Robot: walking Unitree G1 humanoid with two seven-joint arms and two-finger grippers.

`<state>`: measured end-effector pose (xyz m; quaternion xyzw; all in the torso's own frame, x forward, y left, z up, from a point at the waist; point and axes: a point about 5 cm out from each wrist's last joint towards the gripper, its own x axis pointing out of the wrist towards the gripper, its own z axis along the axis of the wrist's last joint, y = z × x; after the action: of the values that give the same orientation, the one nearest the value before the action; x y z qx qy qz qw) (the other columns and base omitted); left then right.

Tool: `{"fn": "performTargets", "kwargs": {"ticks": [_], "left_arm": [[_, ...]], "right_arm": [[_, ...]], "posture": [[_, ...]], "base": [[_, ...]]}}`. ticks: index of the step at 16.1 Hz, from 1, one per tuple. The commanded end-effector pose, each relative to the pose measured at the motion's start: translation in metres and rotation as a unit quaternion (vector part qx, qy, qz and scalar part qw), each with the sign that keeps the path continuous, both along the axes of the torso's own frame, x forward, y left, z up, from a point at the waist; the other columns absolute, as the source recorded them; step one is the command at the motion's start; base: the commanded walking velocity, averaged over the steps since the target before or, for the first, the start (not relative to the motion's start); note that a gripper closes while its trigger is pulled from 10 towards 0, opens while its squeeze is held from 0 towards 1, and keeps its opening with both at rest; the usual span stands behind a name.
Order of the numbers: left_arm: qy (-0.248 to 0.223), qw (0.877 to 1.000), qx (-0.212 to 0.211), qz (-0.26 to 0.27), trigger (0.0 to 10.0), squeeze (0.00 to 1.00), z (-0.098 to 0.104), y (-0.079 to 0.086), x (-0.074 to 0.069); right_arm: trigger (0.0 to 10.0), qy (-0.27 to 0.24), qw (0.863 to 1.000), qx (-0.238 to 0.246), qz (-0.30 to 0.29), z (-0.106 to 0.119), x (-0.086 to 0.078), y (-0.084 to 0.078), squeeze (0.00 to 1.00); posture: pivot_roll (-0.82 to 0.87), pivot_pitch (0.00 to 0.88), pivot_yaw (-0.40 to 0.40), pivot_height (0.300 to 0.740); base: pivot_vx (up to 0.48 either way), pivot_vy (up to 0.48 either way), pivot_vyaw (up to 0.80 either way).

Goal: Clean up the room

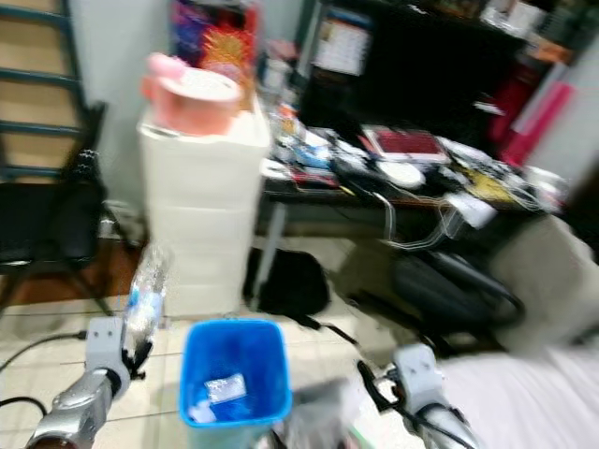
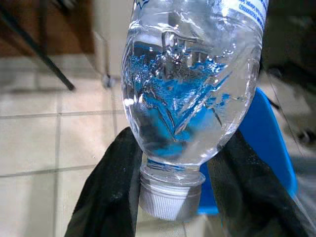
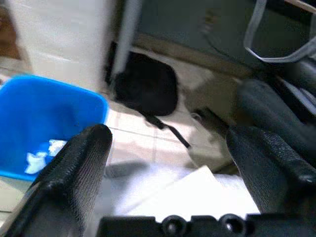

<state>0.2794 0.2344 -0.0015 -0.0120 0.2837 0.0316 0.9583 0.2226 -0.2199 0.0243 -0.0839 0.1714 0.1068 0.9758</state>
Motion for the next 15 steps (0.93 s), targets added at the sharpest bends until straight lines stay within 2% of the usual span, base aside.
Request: {"fn": "performTargets", "kwargs": {"ticks": [1, 3, 4, 6, 8, 9, 10, 12, 15], "left_arm": [[-0.009, 1.0, -0.008, -0.023, 10.0, 0.0, 0.007, -0.011, 0.013], [0.012, 0.998, 0.008, -0.064, 10.0, 0.0, 0.006, -0.019, 0.016], [0.033, 0.994, 0.032, -0.097, 10.0, 0.0, 0.005, -0.023, 0.019], [0.038, 0.992, 0.048, -0.108, 10.0, 0.0, 0.008, -0.023, 0.023], [0.035, 0.992, 0.048, -0.108, 10.0, 0.0, 0.013, -0.022, 0.027], [0.023, 0.991, 0.056, -0.123, 10.0, 0.03, 0.018, -0.024, 0.032], [0.013, 0.991, 0.057, -0.124, 10.0, 1.0, 0.024, -0.024, 0.037], [0.011, 0.992, 0.063, -0.109, 10.0, 1.0, 0.028, -0.018, 0.041], [0.011, 0.992, 0.063, -0.109, 10.0, 1.0, 0.028, -0.018, 0.041]], "right_arm": [[10.0, -0.012, 1.0, -0.009, -0.009, 0.012, -0.006, -0.01, 0.0], [10.0, -0.001, 1.0, -0.006, 0.0, 0.015, -0.025, -0.008, 0.0], [10.0, 0.019, 1.0, 0.004, 0.003, 0.016, -0.043, -0.006, 0.0], [10.0, 0.039, 0.999, 0.015, 0.002, 0.015, -0.058, -0.002, 0.0], [10.0, 0.048, 0.999, 0.02, 0.002, 0.016, -0.064, 0.001, 0.0], [10.0, 0.049, 0.999, 0.022, 0.001, 0.017, -0.064, 0.002, 0.0], [10.0, 0.05, 0.998, 0.022, 0.0, 0.017, -0.064, 0.002, 0.0], [10.0, 0.057, 0.998, 0.024, -0.003, 0.02, -0.065, 0.003, 0.0], [10.0, 0.057, 0.998, 0.024, -0.003, 0.02, -0.065, 0.003, 0.0]], "posture": [[-0.17, 0.14, -0.213, 0.74], [-0.22, 0.164, -0.188, 0.74], [-0.24, 0.181, -0.172, 0.74], [-0.26, 0.194, -0.154, 0.74], [-0.26, 0.198, -0.146, 0.74], [-0.27, 0.197, -0.144, 0.74], [-0.27, 0.195, -0.141, 0.74], [-0.26, 0.19, -0.136, 0.74], [-0.26, 0.19, -0.136, 0.74]], "base": [[0.0, 0.0, 0.0], [0.0, 0.0, 0.0], [0.0, 0.0, 0.0], [0.0, 0.0, 0.0], [0.0, 0.0, 0.0], [0.0, 0.0, 0.0], [0.0, 0.0, 0.0], [0.0, 0.0, 0.0], [0.0, 0.0, 0.0]]}}
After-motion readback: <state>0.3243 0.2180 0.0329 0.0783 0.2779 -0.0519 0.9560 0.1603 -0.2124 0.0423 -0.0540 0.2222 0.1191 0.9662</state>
